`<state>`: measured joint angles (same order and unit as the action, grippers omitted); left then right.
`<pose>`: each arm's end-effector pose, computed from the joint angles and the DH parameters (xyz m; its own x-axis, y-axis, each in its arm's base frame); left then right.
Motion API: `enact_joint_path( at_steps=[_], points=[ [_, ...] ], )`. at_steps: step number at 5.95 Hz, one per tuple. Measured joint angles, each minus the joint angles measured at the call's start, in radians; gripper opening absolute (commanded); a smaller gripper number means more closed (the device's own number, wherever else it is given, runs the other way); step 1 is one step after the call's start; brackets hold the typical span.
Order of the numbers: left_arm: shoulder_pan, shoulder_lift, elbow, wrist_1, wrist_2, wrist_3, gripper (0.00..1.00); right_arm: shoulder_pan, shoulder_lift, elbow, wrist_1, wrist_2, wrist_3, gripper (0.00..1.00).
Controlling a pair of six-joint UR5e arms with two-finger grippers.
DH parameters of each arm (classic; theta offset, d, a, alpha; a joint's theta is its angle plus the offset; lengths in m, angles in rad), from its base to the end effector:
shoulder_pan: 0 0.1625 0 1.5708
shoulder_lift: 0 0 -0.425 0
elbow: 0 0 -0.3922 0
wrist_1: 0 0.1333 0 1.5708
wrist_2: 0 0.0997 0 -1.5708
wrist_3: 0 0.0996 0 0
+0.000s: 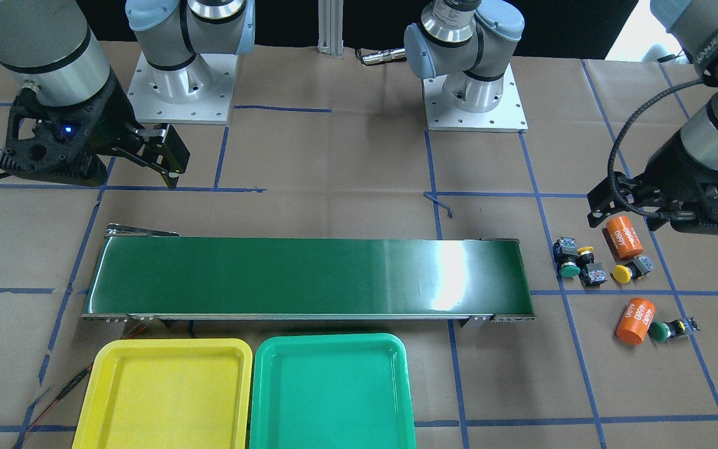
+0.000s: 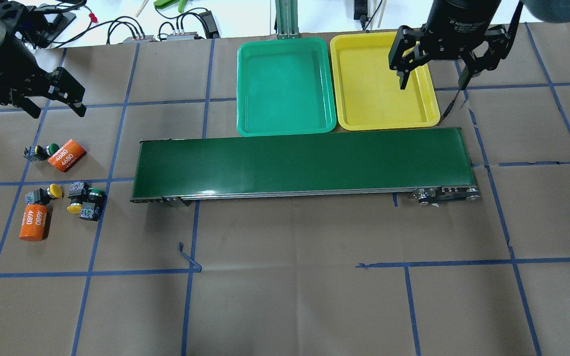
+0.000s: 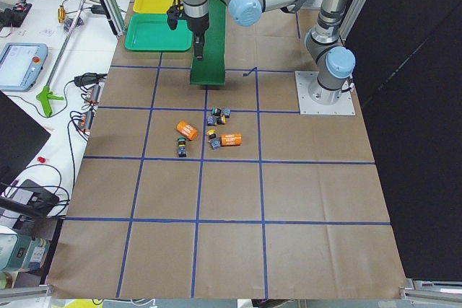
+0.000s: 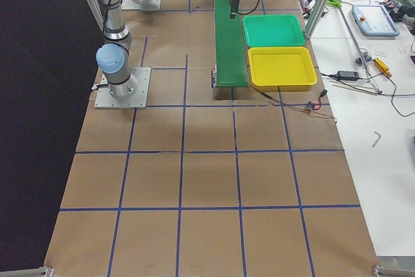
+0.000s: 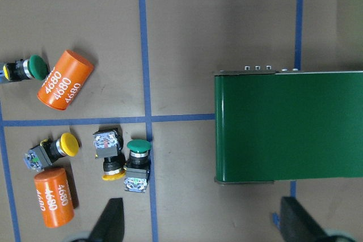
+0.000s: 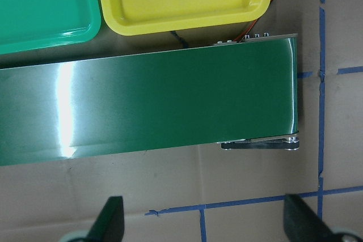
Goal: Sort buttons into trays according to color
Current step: 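Move the left gripper down toward the cluster of push buttons, then grasp a green-capped push button with the left gripper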
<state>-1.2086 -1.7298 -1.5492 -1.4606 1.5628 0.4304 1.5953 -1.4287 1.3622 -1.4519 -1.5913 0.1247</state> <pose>0.0705 -0.5644 0.4261 -0.9975 0.0678 0.0186 0.0682 0.9974 0.0214 0.1446 -0.5425 0.5046 -0.9947 0.0988 0.0268 0.1000 0.9938 0.0494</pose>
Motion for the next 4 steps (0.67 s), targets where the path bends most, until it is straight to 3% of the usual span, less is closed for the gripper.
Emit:
enact_joint_path(
  at_steps=[4],
  points=[
    [0.107, -0.068, -0.308, 0.388, 0.0, 0.124, 0.93, 0.0, -0.005, -0.001, -0.001, 0.005, 0.005, 1.0]
  ],
)
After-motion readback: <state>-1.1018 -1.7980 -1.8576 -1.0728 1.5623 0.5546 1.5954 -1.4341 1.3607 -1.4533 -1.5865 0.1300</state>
